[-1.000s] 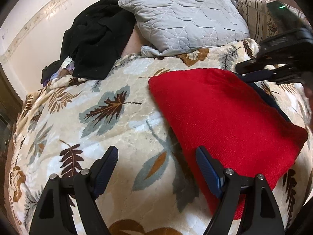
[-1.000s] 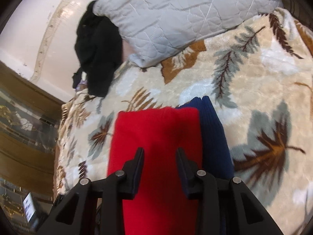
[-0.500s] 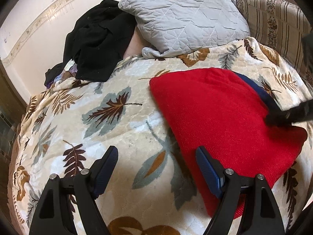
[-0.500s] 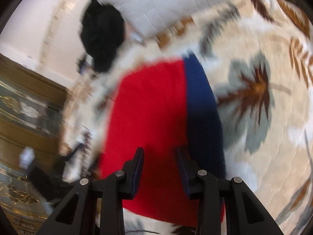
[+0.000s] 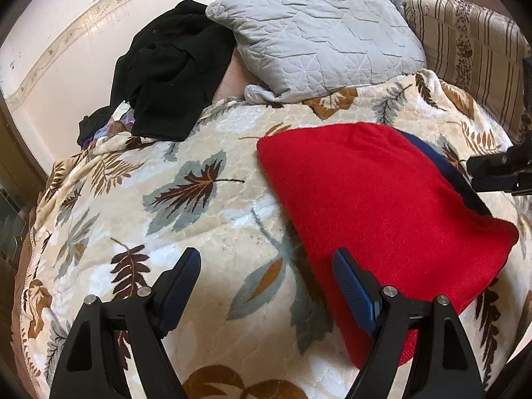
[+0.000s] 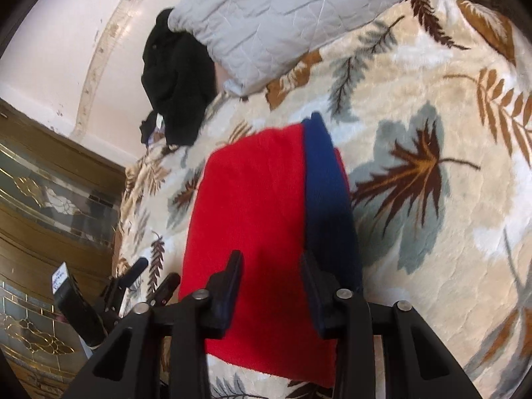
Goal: Fold small clothes
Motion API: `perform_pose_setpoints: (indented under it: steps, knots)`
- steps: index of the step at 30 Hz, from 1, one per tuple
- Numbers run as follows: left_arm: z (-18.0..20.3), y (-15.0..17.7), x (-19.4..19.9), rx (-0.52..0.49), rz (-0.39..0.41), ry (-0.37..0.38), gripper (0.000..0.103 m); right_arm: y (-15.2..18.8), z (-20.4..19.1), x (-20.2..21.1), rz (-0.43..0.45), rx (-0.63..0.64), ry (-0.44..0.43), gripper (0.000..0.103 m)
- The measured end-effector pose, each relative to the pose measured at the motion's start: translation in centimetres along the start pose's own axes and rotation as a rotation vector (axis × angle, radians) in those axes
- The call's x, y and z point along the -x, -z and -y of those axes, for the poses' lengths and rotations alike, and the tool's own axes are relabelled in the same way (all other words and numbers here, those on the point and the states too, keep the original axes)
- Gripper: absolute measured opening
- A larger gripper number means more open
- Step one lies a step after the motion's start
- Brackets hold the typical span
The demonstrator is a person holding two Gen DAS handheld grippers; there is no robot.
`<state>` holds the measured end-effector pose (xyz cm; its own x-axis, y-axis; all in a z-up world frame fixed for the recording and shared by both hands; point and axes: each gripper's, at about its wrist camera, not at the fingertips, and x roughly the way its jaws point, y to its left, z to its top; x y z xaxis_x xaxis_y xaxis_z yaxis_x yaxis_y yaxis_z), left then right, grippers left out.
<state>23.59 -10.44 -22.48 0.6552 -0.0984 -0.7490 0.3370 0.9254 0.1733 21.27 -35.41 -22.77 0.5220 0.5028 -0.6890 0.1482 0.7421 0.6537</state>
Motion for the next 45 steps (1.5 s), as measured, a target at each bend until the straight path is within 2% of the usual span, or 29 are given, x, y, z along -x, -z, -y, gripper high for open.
perform_pose_setpoints:
  steps: [1, 5, 10, 12, 15, 20, 26, 32, 38, 45]
  knots:
    - [-0.1, -0.1, 0.1, 0.004, 0.003, 0.004, 0.082, -0.1, 0.2, 0.3, 0.019, -0.007, 0.009, 0.069]
    - [-0.3, -0.2, 0.1, 0.014, 0.000, 0.022, 0.082, -0.7, 1.3, 0.7, 0.029, -0.035, -0.007, 0.069]
    - [-0.2, -0.4, 0.1, 0.021, -0.009, 0.051, 0.082, -0.8, 2.8, 0.5, 0.020, -0.074, -0.032, 0.069]
    - [-0.2, -0.5, 0.0, 0.027, -0.016, 0.085, 0.082, -0.9, 3.3, 0.2, 0.004, -0.085, -0.045, 0.069]
    - [-0.5, -0.7, 0.1, 0.047, -0.032, 0.184, 0.082, -0.8, 3.9, -0.4, -0.018, -0.096, -0.057, 0.069]
    - [-1.2, -1.1, -0.5, 0.114, -0.100, 0.402, 0.082, -0.9, 4.8, -1.0, -0.043, -0.112, -0.066, 0.070]
    - [-0.5, -1.1, -1.4, 0.146, -0.147, 0.476, 0.082, -0.9, 5.9, -1.4, -0.055, -0.136, -0.083, 0.070]
    - [-0.6, -1.1, -2.6, 0.231, -0.197, 0.613, 0.082, -0.9, 6.7, -1.8, -0.075, -0.146, -0.086, 0.070]
    - [0.2, -1.0, -3.9, 0.251, -0.235, 0.591, 0.083, -0.6, 8.0, -2.7, -0.091, -0.177, -0.137, 0.071]
    - [-0.6, -0.8, -5.7, 0.327, -0.286, 0.650, 0.085, -0.9, 7.1, -4.2, -0.080, -0.159, -0.216, 0.074]
